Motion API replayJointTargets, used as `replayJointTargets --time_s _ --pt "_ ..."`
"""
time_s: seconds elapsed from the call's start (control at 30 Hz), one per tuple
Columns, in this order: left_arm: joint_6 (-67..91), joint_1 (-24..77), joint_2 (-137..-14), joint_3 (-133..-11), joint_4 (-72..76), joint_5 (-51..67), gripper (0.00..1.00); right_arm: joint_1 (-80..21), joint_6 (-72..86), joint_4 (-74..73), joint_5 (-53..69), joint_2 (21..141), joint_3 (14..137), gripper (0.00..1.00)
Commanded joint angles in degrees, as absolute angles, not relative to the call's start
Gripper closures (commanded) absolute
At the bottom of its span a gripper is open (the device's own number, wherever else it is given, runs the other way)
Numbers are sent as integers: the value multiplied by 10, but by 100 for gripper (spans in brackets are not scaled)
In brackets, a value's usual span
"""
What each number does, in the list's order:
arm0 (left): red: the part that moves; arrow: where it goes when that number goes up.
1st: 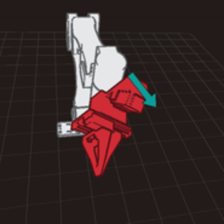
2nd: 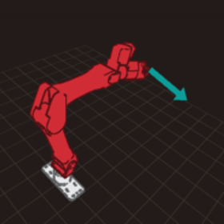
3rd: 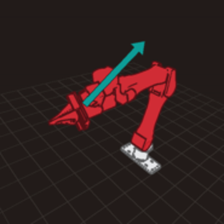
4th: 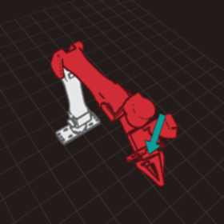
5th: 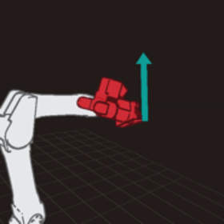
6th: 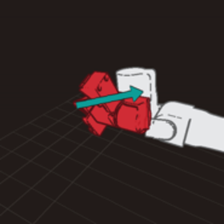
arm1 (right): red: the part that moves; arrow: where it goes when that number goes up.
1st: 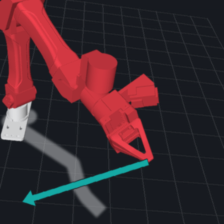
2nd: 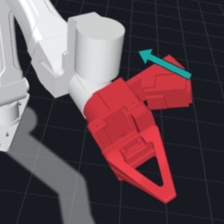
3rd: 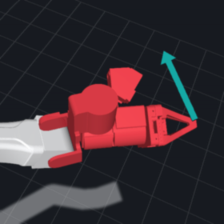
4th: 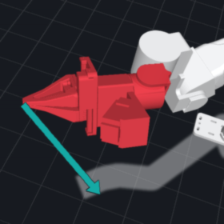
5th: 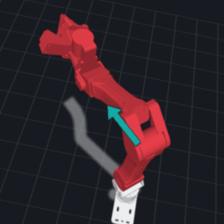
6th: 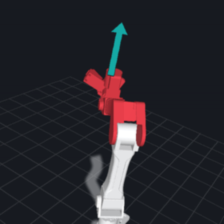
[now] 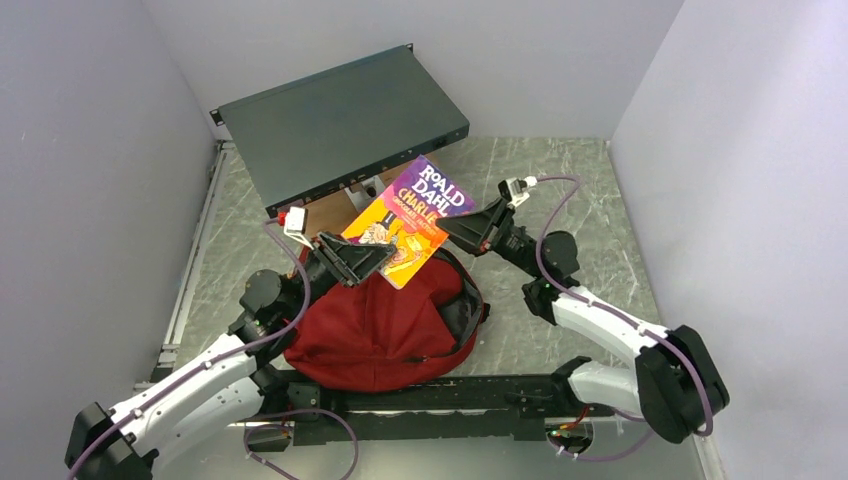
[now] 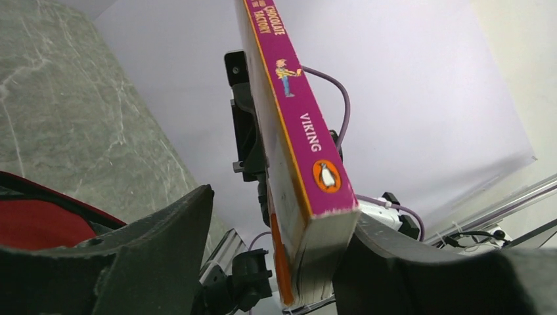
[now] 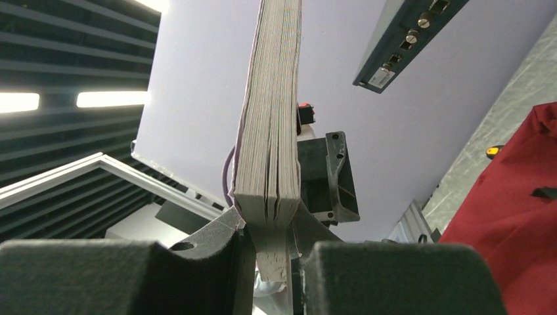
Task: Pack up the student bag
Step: Pick up the book from the center of the board.
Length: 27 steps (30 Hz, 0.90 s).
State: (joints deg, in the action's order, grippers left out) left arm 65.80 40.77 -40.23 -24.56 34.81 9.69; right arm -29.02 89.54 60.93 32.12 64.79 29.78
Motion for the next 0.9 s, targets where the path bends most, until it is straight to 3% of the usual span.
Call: replayJointTargets --time_s 0.0,0.07,0.2,0.27,0.3,0.37,0.57,0.77,0.87 --pt "668 405 -413 -244 409 120 39 -329 893 728 256 675 312 100" --pt "661 405 -415 -246 407 125 49 -347 876 725 247 683 318 100" --pt "626 405 -396 -256 360 128 85 -366 819 656 257 679 339 100" --pt "602 405 -373 -264 307 120 96 -370 783 600 268 668 350 99" --pt "591 405 -360 -265 285 110 99 -370 766 578 272 662 353 93" --pt "580 405 -325 -258 257 85 100 -371 741 544 277 650 353 84" --pt "544 405 -261 -258 203 50 100 -371 668 453 312 635 358 39" --pt "464 405 -251 -318 94 73 100 -369 547 311 323 607 365 17" --pt "420 405 -245 -348 36 79 100 -367 462 222 332 590 394 11"
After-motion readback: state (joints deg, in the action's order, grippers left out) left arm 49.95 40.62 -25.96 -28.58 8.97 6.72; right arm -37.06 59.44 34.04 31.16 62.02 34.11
